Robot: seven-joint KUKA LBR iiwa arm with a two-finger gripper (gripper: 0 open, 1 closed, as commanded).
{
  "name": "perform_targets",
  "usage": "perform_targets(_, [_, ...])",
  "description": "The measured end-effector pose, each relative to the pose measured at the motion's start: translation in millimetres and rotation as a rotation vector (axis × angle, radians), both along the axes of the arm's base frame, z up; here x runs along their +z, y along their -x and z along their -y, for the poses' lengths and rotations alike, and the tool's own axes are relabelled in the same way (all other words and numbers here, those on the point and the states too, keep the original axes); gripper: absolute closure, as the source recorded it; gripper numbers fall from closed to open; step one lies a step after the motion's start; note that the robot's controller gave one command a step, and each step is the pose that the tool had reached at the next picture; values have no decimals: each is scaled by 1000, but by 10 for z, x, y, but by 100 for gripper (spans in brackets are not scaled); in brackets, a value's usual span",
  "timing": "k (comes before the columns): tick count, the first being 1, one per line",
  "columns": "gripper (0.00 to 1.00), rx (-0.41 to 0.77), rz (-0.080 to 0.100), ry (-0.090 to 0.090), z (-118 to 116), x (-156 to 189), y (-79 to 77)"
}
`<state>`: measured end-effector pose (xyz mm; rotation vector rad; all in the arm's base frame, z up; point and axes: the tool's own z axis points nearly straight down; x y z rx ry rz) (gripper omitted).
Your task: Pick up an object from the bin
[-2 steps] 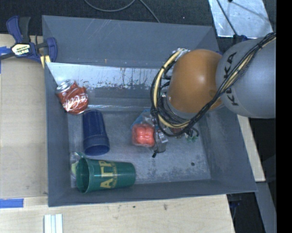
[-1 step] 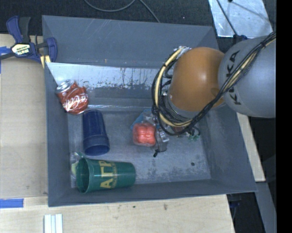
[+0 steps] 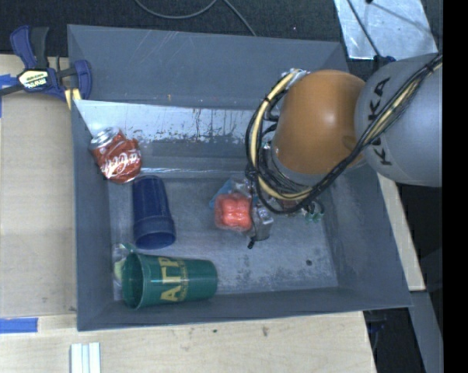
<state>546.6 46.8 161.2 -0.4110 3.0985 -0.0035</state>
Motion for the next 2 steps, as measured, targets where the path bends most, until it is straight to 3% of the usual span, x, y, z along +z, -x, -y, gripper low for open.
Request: perform_targets(2, [100, -1, 3, 0, 0, 158, -7])
